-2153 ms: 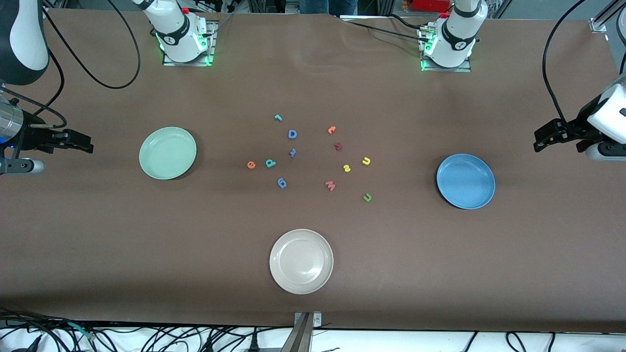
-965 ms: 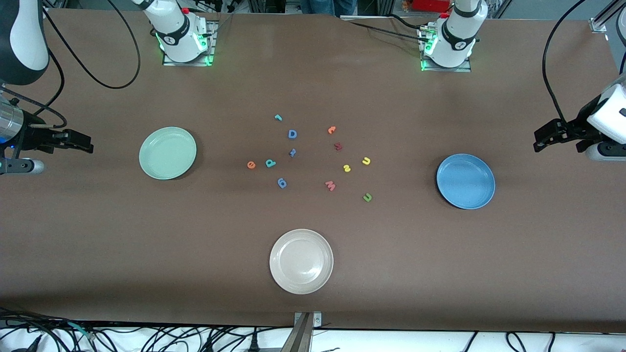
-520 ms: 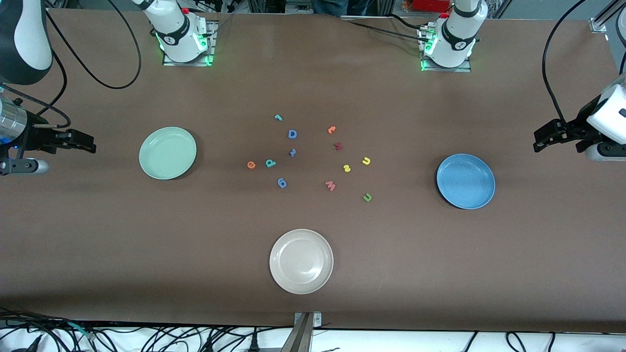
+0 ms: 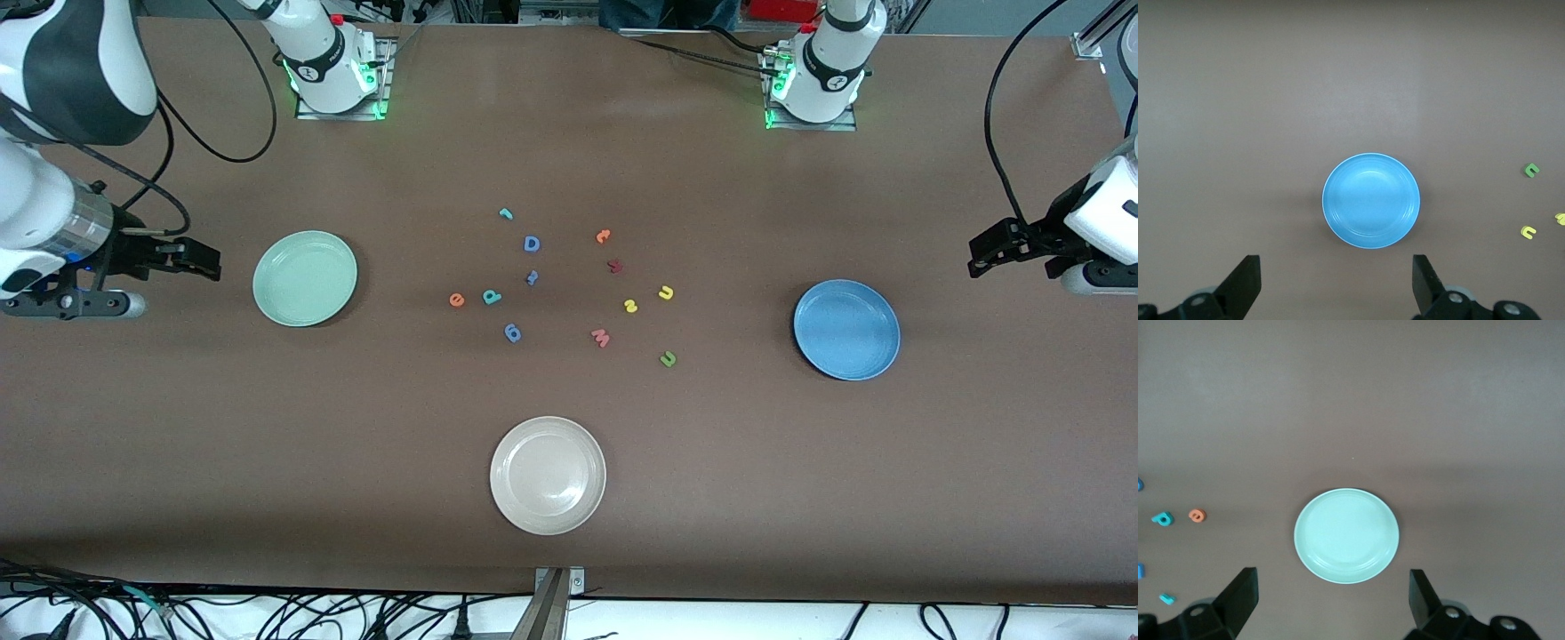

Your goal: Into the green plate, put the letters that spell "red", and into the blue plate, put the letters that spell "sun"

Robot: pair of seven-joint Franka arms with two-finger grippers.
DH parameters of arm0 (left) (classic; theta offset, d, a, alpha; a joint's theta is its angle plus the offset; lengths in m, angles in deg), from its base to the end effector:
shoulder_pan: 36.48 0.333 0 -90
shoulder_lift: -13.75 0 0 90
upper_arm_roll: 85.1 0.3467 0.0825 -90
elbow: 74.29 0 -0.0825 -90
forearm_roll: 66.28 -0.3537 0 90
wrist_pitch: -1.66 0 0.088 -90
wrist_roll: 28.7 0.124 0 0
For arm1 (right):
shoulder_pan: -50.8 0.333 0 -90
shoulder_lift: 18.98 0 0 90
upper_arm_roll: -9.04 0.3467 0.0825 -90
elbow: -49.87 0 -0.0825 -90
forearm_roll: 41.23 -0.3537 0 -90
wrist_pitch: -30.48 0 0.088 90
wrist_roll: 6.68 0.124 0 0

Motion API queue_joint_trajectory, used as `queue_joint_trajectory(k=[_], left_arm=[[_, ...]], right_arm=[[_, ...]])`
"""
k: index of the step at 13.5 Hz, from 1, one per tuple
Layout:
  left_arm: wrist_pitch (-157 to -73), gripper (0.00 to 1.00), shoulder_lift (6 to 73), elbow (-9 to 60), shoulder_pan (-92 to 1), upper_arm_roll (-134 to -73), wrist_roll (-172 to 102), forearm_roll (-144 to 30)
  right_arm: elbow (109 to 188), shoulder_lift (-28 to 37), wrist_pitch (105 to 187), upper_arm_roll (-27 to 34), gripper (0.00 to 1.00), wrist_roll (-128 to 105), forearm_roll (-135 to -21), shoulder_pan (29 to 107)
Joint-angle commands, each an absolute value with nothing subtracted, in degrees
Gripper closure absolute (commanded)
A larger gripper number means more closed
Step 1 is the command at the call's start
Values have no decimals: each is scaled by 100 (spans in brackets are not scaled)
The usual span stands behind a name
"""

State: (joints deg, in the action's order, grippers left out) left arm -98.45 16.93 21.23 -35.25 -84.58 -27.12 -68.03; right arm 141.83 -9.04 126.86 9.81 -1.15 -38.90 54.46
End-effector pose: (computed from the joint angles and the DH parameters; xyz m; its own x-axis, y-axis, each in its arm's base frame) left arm 0.5544 0.0201 0.5809 0.9997 -0.0024 0.0237 -0.0017 -0.9995 -0.0314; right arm 0.5786 0.0396 0.5362 0.9956 -0.0149 -0.0922 -0.0107 -0.9989 0.0466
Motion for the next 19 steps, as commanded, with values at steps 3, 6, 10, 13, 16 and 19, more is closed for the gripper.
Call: queue_joint_trajectory(k=[3,6,10,13,16,19], left_arm=[[-9739,0,1762,1967,-3533,-8483,-2703,-6892],[-9739,0,1762,1967,-3533,-8483,-2703,-6892],[-9739,0,1762,1967,-3533,-8483,-2703,-6892],[-9739,0,1762,1967,-3533,-8483,-2703,-6892],[-9739,0,1762,1967,-3533,-8483,-2703,-6892],[-9739,0,1762,1975,-3533,-8483,-2703,-6892]], right_arm=[[14136,-660,12619,957,1,858,-4000,5887],[14224,-458,12760,966,1,1816,-4052,6309],[14871,-325,13696,992,1,2539,-4193,6705],[15497,-238,14429,1027,1,2960,-4307,6898],[15813,26,14814,1351,1,3479,-4387,6978],[16384,298,15973,1580,1,3778,-4387,6978]])
